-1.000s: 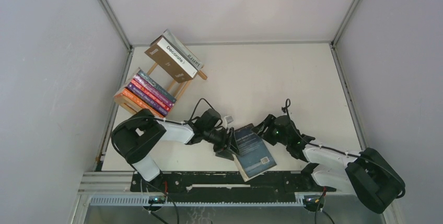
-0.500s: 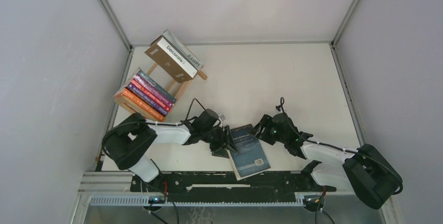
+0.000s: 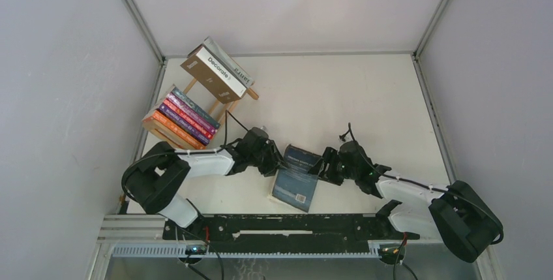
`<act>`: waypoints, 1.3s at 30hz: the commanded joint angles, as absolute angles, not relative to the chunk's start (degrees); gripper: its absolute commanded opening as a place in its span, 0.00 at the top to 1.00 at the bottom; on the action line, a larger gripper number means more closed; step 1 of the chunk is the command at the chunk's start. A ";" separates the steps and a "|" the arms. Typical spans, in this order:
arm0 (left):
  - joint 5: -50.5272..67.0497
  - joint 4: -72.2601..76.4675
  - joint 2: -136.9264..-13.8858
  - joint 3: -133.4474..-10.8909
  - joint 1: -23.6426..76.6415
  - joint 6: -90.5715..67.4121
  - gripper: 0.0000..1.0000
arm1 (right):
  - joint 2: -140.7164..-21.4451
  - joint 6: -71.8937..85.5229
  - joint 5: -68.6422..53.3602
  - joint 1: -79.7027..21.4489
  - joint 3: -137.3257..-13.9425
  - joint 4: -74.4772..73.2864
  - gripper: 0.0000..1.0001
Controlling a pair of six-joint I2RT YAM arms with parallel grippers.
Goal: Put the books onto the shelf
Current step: Pick up the book from the center of the board.
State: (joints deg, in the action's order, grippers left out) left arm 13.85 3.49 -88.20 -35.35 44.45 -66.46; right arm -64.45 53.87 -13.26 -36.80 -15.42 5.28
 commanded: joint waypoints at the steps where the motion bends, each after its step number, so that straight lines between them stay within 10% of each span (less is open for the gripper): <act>1: 11.87 15.42 -90.17 -38.48 45.11 -67.90 0.66 | -64.47 53.79 -23.36 -37.43 -15.47 1.17 0.36; 8: 14.29 20.03 -90.85 -37.64 46.05 -68.93 0.99 | -63.44 52.88 -24.05 -35.73 -14.99 1.10 0.35; 25: 9.75 24.63 -85.57 -35.01 45.53 -75.41 1.00 | -54.20 49.37 -27.02 -27.48 -11.07 -4.58 0.30; 39: 19.92 32.00 -87.22 -32.84 45.44 -76.54 1.00 | -67.03 52.37 -33.13 -23.72 -7.58 23.00 0.30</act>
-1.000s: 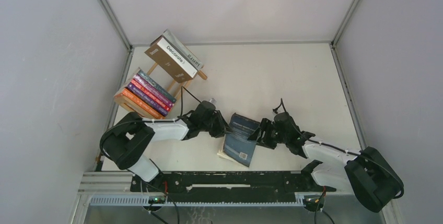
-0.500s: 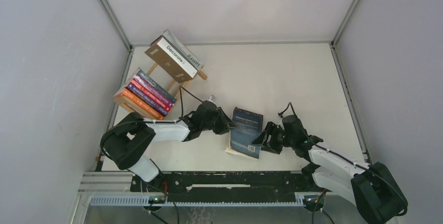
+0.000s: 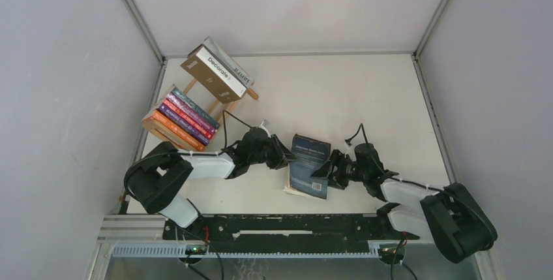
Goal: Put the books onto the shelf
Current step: Pick up the book from the center of the board.
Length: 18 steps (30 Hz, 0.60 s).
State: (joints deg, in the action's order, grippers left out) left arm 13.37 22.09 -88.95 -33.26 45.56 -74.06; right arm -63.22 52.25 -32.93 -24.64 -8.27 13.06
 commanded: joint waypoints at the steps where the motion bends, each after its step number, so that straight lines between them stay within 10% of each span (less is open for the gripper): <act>1: 20.27 31.99 -87.07 -32.79 45.40 -76.41 1.00 | -68.11 52.38 -33.52 -23.54 -7.79 24.51 0.30; 8: 20.67 30.67 -85.54 -32.70 45.44 -76.00 1.00 | -72.14 52.16 -36.03 -21.92 -7.51 31.43 0.35; 18: 20.65 24.07 -83.56 -36.13 45.42 -73.70 0.95 | -61.72 47.37 -36.40 -19.81 -10.38 20.91 1.00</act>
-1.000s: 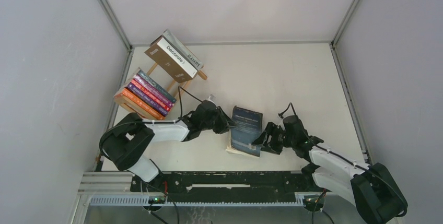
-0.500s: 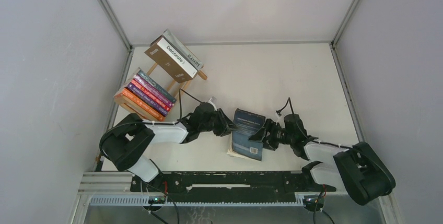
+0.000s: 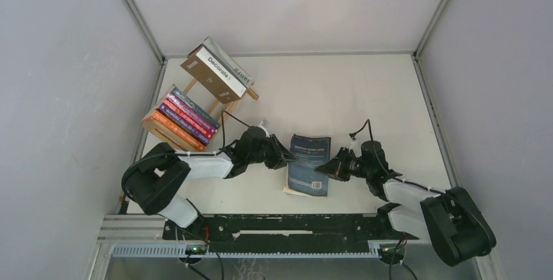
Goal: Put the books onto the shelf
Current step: Pick up the book from the center of the board, then place the book on the shelf.
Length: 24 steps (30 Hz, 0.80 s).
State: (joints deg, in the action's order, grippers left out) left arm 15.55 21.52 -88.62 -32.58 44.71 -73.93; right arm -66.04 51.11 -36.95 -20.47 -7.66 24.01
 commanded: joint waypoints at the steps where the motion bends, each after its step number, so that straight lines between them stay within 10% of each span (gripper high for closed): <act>1: 19.46 22.28 -82.59 -36.46 45.44 -73.21 0.88 | -60.64 46.78 -36.76 -19.55 -10.83 19.68 1.00; 11: 5.27 -1.83 -65.85 -38.93 45.80 -67.77 0.47 | -47.10 41.64 -37.19 -19.23 -20.12 4.59 1.00; 24: -25.33 -30.81 -43.83 -46.76 53.95 -67.51 0.44 | -61.09 27.15 -27.13 -34.98 -50.51 -4.66 1.00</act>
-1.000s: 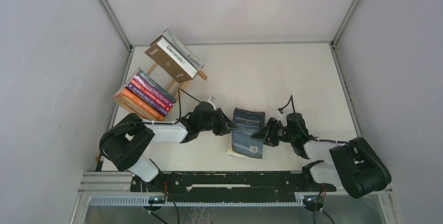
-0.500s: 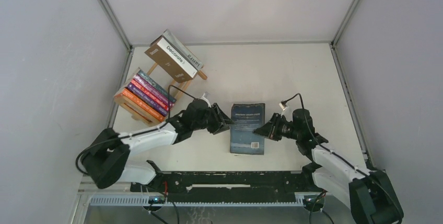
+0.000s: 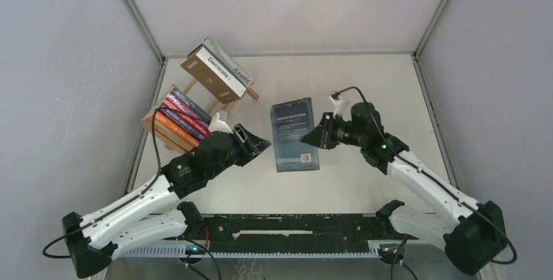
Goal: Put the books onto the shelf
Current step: Place the book on the shelf.
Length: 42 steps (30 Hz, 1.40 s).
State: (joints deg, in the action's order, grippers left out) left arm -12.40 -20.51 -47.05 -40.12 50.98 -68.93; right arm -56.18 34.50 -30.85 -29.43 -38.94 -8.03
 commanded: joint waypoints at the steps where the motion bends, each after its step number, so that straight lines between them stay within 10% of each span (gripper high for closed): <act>1: -27.52 -32.86 -42.90 -47.69 54.72 -67.89 0.44 | -63.30 25.38 -26.06 -36.42 -53.84 -5.15 1.00; 25: -43.33 -45.21 -34.07 -45.04 62.94 -65.56 0.47 | -117.20 0.18 -26.25 -41.88 -129.20 -21.39 1.00; 42: -42.93 -42.45 -24.62 -36.12 62.93 -60.77 0.52 | -128.70 -3.83 -27.40 -45.51 -139.78 -18.55 1.00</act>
